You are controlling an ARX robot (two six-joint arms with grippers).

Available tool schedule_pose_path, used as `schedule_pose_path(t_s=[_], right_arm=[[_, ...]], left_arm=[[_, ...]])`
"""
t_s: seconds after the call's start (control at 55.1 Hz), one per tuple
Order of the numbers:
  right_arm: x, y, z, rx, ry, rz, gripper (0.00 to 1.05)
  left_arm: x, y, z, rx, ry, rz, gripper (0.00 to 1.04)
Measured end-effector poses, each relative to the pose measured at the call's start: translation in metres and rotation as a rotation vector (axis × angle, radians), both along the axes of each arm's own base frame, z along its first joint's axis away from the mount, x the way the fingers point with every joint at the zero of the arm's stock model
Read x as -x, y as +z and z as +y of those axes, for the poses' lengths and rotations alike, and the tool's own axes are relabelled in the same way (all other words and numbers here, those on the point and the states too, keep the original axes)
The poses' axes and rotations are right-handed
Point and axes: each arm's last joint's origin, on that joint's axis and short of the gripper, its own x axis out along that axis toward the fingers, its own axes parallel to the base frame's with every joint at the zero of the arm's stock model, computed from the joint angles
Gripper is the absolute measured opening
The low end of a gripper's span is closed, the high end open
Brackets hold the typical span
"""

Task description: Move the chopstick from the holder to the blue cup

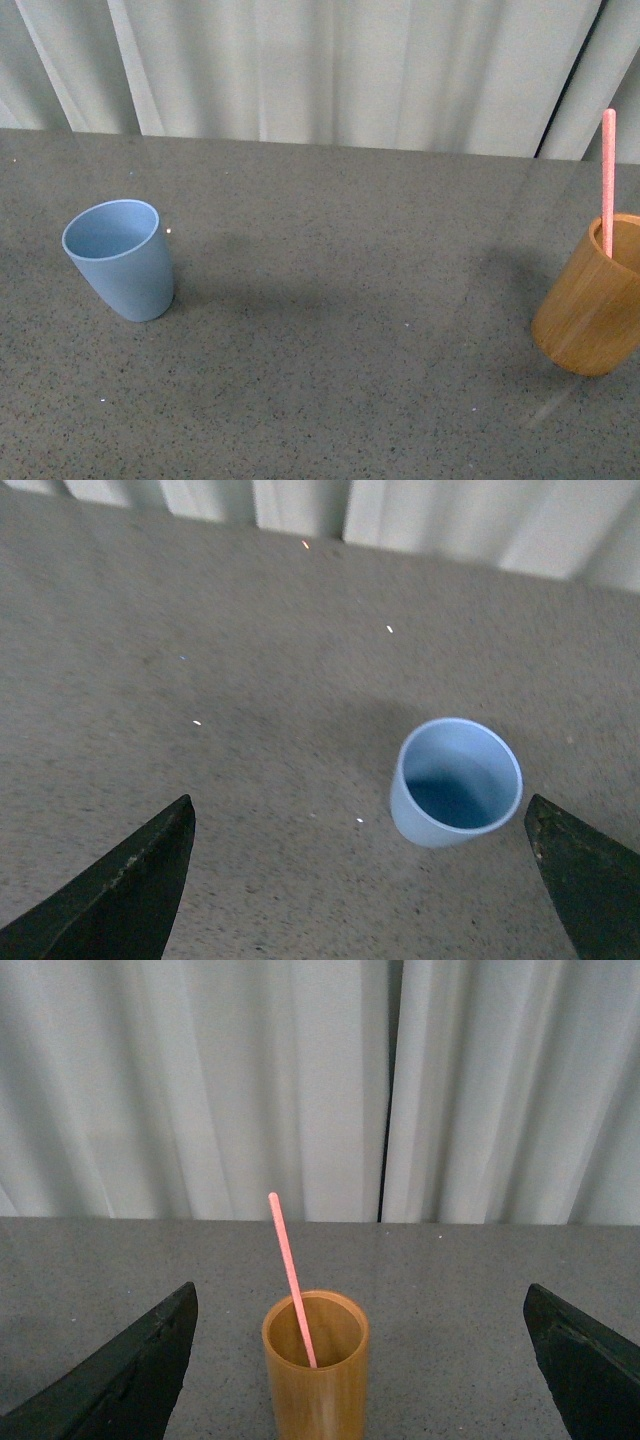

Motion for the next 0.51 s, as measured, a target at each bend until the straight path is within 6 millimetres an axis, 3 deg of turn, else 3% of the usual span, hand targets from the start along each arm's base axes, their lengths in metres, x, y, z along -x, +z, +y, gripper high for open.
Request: schedule_pose_path(t_s=[0.29, 0.508], right_arm=[[0.000, 0.000, 0.000, 0.000, 0.000, 0.000, 0.95], [0.000, 0.000, 0.000, 0.000, 0.000, 0.000, 0.95]], left_arm=[[-0.084, -0.033, -0.022, 0.031, -0.038, 0.235, 0.98], [-0.104, -0.051, -0.031, 0.005, -0.043, 0.311, 0.98]])
